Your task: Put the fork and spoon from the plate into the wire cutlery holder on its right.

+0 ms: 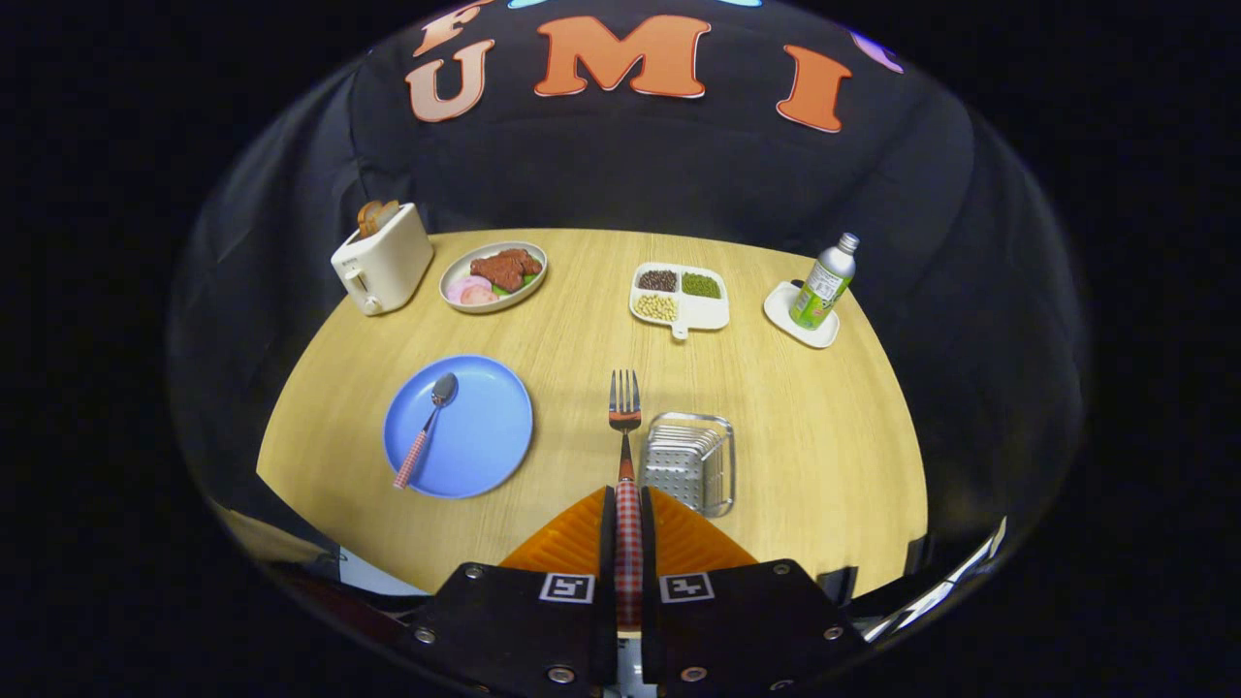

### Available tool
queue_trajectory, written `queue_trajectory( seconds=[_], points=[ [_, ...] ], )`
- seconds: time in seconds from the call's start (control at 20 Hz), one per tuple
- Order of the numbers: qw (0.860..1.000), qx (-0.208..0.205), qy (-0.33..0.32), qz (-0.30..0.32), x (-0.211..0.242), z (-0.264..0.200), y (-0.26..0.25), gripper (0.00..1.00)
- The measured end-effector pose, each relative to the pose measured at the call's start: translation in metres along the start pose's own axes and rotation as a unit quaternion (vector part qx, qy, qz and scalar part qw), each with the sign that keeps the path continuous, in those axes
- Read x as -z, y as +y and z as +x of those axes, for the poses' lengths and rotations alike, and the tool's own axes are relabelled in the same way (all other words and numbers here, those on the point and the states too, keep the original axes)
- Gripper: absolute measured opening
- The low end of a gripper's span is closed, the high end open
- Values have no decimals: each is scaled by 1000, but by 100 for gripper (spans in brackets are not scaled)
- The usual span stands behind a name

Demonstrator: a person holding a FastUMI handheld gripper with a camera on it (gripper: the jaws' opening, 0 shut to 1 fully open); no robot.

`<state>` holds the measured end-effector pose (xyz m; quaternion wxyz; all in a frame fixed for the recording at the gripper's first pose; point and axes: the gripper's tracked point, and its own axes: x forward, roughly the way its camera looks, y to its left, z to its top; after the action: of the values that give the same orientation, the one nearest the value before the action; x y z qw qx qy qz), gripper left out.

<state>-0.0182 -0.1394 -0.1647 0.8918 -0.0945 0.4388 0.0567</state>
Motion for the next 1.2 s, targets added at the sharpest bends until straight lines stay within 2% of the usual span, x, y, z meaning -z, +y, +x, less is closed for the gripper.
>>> queue_trajectory(
  seconds=[0.25,0.45,0.7,1.2],
  points=[
    [996,-7,82,-42,11,-4,-29,10],
    [985,-38,161,-39,24,5,-30,10],
    [974,-55,217,-33,23,27,-30,10],
    [956,-45,290,-30,26,71,-32,10]
  ],
)
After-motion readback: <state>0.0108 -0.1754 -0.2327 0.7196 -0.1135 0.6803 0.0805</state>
